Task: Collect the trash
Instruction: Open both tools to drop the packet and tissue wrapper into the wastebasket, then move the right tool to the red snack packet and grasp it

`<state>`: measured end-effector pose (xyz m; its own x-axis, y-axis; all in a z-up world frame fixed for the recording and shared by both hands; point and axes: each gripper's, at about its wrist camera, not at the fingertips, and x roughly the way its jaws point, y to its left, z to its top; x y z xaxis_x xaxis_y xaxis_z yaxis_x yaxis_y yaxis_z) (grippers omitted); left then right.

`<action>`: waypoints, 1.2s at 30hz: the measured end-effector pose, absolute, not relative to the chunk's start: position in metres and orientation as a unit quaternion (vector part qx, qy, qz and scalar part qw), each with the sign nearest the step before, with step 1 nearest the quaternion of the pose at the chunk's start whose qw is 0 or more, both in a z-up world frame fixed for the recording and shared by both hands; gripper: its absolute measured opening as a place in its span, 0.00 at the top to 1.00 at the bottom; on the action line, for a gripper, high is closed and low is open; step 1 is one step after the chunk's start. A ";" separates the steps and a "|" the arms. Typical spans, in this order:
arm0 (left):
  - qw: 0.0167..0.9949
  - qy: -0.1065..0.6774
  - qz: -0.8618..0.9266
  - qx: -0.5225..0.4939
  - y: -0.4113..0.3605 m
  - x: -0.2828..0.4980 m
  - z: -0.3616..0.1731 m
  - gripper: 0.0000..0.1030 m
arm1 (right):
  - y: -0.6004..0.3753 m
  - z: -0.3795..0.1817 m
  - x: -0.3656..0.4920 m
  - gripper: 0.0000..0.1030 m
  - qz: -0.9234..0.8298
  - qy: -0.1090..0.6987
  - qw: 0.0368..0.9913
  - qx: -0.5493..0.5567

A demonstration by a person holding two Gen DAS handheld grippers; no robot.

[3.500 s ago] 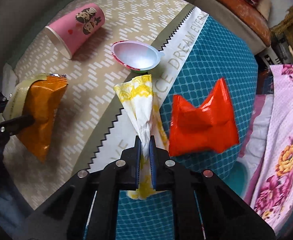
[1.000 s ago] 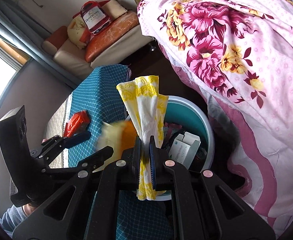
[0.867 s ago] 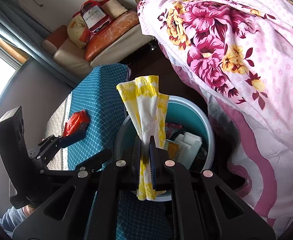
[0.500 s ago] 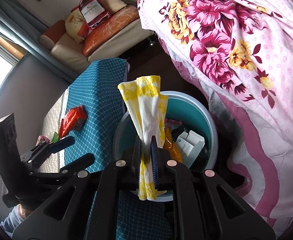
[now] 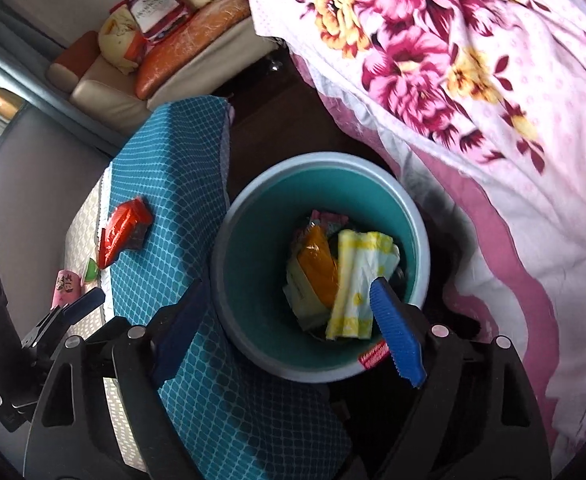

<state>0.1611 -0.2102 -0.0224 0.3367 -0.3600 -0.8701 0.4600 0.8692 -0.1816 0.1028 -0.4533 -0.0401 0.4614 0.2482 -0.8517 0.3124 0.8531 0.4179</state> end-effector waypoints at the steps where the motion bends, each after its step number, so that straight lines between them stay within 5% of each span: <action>1: 0.817 0.518 -0.251 0.044 -0.206 0.160 -0.021 0.10 | -0.451 -0.039 0.102 0.23 -0.020 0.520 0.811 0.268; 36: 0.842 0.516 -0.139 -0.077 0.000 0.198 -0.028 0.10 | -0.286 -0.020 0.182 0.21 0.063 0.568 0.805 0.158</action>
<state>0.1978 0.0000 -0.0278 0.4289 -0.3137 -0.8471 0.1549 0.9494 -0.2731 0.1817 -0.2864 -0.0204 0.3469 0.2813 -0.8947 0.0782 0.9420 0.3265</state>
